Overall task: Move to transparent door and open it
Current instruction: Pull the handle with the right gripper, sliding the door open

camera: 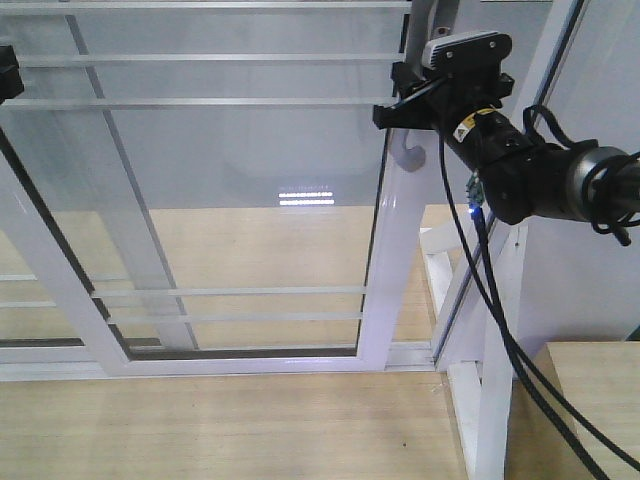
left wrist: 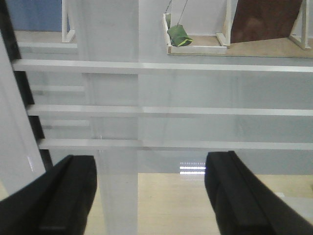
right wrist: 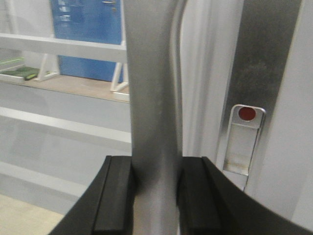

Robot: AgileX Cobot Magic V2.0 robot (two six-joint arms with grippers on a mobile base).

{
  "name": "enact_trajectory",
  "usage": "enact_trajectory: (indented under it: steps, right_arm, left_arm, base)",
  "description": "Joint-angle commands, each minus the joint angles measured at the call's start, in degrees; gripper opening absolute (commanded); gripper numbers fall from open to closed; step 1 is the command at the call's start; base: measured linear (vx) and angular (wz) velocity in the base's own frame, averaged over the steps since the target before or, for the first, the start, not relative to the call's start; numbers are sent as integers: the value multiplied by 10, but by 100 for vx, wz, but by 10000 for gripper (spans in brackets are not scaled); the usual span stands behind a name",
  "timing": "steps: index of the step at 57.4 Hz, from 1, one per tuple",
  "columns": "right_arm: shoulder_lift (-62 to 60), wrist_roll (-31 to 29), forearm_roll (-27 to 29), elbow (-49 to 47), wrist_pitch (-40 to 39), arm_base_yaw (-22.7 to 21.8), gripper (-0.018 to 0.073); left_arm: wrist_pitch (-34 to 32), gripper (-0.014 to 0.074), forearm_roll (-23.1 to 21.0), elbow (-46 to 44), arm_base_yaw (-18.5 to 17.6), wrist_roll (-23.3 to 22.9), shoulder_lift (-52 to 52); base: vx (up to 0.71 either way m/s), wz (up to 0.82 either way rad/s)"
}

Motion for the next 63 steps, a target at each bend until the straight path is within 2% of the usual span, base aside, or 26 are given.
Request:
enact_trajectory:
  steps: [1,14,24,33,42,54,58,63]
  right_arm:
    - [-47,5,-76,6,-56,37,-6]
    - [-47,8,-83,5,-65,54,-6]
    - [-49,8,-89,5,-69,52,-6]
    - [-63,2,-67,5,-54,37,-6]
    - [-108,-23,-64,8,29,21,-6]
    - [-204,-23,-71,8,217,9,-6]
    - [-234,-23,-72,18,243,5,-6]
    - [-273,-23,-70,55,235,0,-6]
  left_arm:
    - [-42,566,-1,-21,-4,-3,-14]
    - [-38,566,-2,-21,-4,-3,-14]
    - [-30,566,-2,-21,-4,-5,-14]
    - [-27,566,-2,-21,-4,-5,-14]
    - [-27,566,-2,-21,-4,-5,-14]
    - [-26,566,-2,-21,-4,-5,-14]
    - [-23,566,-2,-21,-4,-5,-14]
    - [-15,566,1,-21,-16,1,-14]
  base:
    - [0,2]
    - [0,1]
    - [-1,-2]
    - [0,0]
    - [0,0]
    - [0,0]
    - [0,0]
    - [0,0]
